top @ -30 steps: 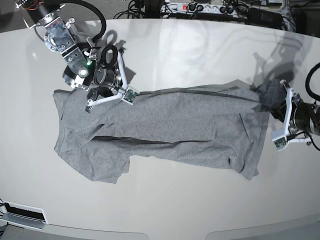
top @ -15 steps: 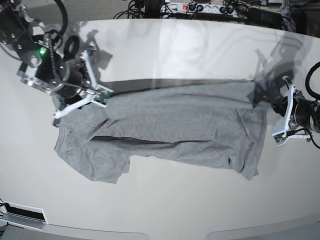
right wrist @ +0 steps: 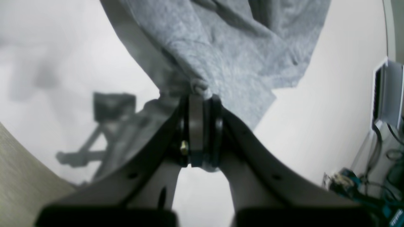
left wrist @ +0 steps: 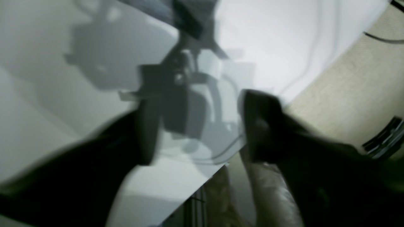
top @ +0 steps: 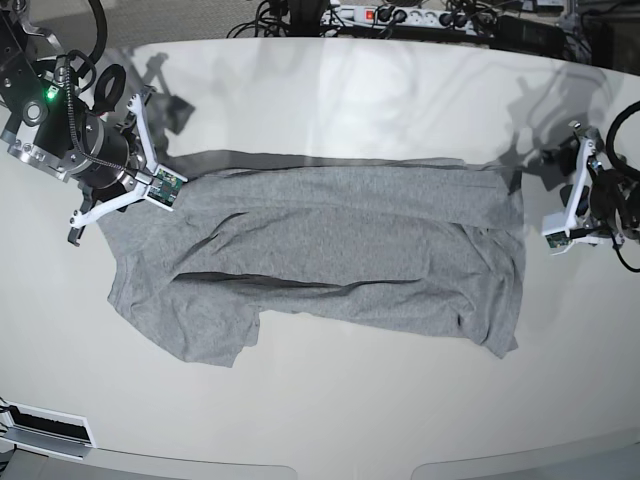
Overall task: Layout the t-shirt on the table in an organized manner, then fold the t-shirt properly
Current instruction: 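Grasp the shirt edge near the left gripper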
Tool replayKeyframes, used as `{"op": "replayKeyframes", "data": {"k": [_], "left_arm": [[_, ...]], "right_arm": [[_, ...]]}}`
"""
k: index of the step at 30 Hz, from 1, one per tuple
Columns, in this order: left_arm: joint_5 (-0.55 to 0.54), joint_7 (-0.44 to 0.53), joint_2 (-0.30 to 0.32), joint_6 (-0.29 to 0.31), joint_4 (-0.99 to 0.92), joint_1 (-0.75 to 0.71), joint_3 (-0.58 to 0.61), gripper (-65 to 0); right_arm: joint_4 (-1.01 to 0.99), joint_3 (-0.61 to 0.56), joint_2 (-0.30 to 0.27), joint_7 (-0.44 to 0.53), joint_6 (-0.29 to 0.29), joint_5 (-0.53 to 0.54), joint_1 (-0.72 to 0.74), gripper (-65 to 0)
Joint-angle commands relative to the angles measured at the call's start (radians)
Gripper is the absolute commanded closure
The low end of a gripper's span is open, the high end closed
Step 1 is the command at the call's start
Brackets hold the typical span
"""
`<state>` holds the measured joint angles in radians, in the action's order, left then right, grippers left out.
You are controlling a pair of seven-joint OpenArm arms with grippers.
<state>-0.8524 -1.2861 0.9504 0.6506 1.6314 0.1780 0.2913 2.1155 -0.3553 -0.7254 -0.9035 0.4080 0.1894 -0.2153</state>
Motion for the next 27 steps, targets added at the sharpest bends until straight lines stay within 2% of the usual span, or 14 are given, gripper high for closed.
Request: {"op": "replayKeyframes", "data": {"k": [1, 3, 5, 7, 11, 19, 24, 27], "left_arm": [[0.014, 0.056, 0.025, -0.020, 0.009, 0.013, -0.013, -48.4], [0.095, 0.187, 0.024, -0.063, 0.009, -0.005, -0.013, -48.6], [0.152, 0.286, 0.016, -0.130, 0.005, -0.021, -0.013, -48.6], [0.167, 0.298, 0.000, -0.147, -0.001, -0.028, -0.013, -48.6], [0.168, 0.240, -0.031, -0.142, -0.002, -0.046, -0.013, -48.6], [0.177, 0.277, -0.040, -0.105, -0.004, -0.103, -0.013, -48.6], [0.352, 0.371, -0.088, -0.088, -0.039, -0.103, -0.013, -48.5], [0.381, 0.373, -0.124, -0.081, -0.067, -0.103, -0.013, -48.5]], "right_arm": [[0.018, 0.009, -0.013, 0.014, -0.003, 0.024, 0.011, 0.0], [0.018, 0.009, -0.005, 0.013, 0.024, 0.055, 0.010, 0.0], [0.018, 0.009, -0.001, 0.013, 0.043, 0.080, 0.010, 0.0], [0.018, 0.010, -0.001, 0.012, 0.045, 0.090, 0.011, 0.0], [0.018, 0.010, -0.002, 0.013, 0.045, 0.088, 0.011, 0.0], [0.018, 0.010, -0.001, 0.012, 0.044, 0.088, 0.011, 0.0], [0.018, 0.010, -0.001, 0.012, 0.034, 0.088, 0.010, 0.0], [0.018, 0.010, -0.001, 0.009, 0.034, 0.088, 0.011, 0.0]]}}
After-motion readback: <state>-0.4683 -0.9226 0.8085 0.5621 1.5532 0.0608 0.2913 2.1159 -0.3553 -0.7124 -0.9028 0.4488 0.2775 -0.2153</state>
